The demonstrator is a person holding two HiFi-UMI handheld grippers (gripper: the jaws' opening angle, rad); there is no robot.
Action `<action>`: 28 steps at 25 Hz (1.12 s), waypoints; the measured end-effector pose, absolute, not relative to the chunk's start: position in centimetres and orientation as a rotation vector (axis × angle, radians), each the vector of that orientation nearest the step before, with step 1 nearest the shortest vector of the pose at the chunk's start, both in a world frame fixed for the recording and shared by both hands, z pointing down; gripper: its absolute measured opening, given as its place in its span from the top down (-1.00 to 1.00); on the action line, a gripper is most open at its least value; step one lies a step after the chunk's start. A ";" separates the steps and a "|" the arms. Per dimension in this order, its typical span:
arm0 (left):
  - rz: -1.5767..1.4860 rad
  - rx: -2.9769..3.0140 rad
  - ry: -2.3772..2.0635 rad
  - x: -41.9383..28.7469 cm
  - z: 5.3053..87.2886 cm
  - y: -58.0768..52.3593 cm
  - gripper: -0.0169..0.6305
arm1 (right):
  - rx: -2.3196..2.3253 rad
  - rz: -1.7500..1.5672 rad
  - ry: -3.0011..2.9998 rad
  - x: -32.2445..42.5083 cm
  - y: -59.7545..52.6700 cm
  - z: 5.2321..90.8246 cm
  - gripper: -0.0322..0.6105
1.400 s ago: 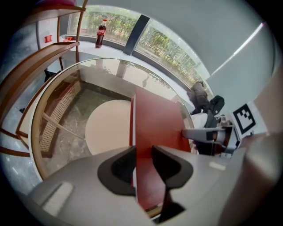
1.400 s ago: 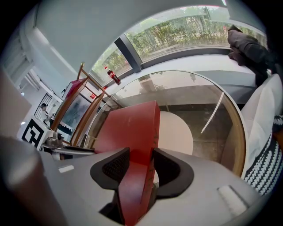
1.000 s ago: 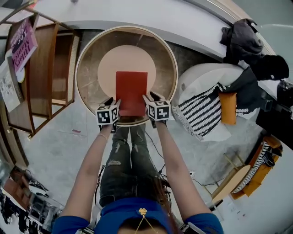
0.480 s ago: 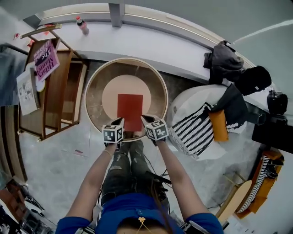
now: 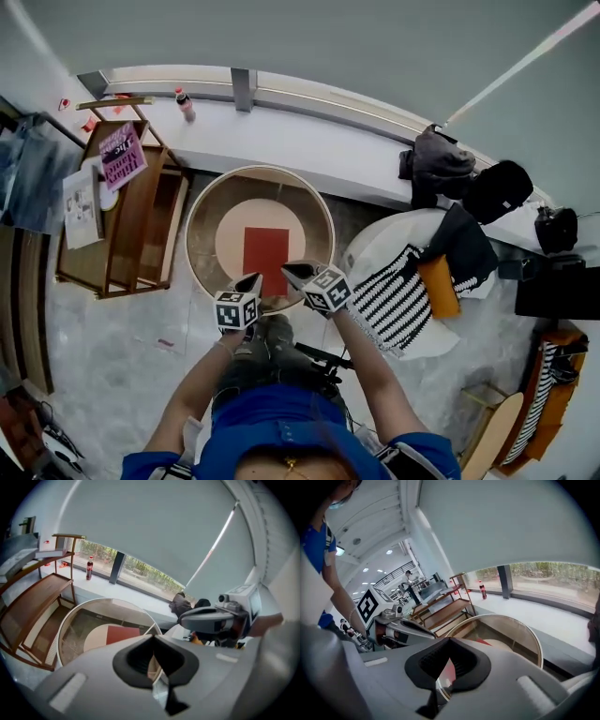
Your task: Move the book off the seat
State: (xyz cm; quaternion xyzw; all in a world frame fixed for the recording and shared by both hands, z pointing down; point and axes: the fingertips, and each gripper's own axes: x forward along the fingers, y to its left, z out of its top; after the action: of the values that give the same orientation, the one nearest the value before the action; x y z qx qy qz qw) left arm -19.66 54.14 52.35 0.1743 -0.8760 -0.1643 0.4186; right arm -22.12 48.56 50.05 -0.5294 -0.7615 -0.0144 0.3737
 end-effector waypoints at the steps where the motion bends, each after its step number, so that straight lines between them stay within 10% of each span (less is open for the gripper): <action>1: -0.409 0.455 -2.221 -19.6 51.1 53.8 0.94 | -1.395 -0.048 -1.955 -21.8 48.7 48.8 0.90; 28: -0.297 0.697 -2.728 -18.3 25.9 50.0 0.94 | -1.541 -0.197 -2.518 -18.9 47.2 24.0 0.90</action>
State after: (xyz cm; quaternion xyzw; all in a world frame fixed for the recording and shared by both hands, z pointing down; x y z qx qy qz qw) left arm -18.34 49.98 25.87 0.2431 -0.9520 -0.1035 0.1544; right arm -18.85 47.17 24.03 -0.5187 -0.8475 -0.0662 0.0914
